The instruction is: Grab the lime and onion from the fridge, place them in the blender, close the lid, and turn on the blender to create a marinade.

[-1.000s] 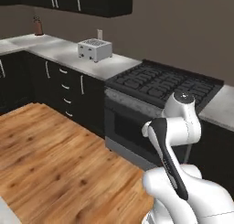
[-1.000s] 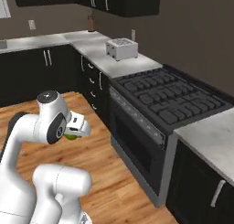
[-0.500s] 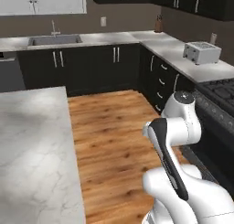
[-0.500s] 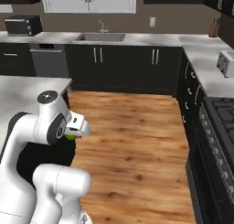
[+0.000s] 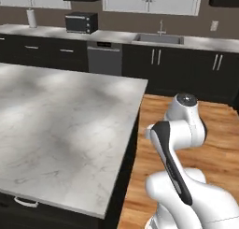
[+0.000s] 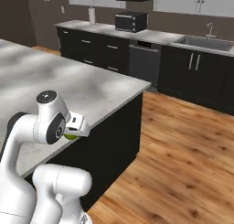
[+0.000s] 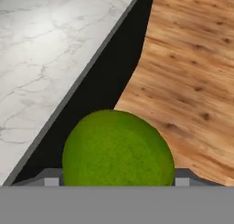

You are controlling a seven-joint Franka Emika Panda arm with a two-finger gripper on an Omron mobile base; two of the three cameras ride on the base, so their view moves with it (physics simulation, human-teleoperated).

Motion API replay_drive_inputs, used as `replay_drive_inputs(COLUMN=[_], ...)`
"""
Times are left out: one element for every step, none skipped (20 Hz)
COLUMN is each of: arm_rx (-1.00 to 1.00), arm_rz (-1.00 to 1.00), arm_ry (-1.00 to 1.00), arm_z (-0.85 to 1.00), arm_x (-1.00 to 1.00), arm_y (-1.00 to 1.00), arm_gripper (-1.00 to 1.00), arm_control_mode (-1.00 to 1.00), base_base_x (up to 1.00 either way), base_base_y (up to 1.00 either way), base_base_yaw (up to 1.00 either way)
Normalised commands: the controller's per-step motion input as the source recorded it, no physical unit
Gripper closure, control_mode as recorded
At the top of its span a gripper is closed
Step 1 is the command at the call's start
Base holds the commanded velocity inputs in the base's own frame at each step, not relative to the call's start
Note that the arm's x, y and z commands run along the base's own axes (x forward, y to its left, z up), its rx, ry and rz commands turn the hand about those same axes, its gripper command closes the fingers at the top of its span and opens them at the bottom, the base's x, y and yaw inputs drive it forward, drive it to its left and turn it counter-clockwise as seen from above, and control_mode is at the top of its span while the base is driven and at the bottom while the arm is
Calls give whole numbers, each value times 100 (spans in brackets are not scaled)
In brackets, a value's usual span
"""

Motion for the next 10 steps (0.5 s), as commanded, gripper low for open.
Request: replay_drive_inputs(arm_rx=[0, 0, 0, 0, 0, 0, 0, 0, 0, 0], arm_rz=[0, 0, 0, 0, 0, 0, 0, 0, 0, 0], arm_ry=[0, 0, 0, 0, 0, 0, 0, 0, 0, 0], arm_z=[0, 0, 0, 0, 0, 0, 0, 0, 0, 0], arm_x=[0, 0, 0, 0, 0, 0, 0, 0, 0, 0], arm_y=[0, 0, 0, 0, 0, 0, 0, 0, 0, 0], arm_gripper=[100, 100, 100, 100, 100, 100, 100, 100, 100, 100], arm_control_mode=[100, 100, 100, 100, 100, 100, 100, 100, 100, 100], base_base_x=[0, 0, 0, 0, 0, 0, 0, 0, 0, 6], base_base_y=[0, 0, 0, 0, 11, 36, 60, 66, 61, 49], base_base_yaw=[73, 72, 68, 58, 45, 34, 25, 19, 21, 41])
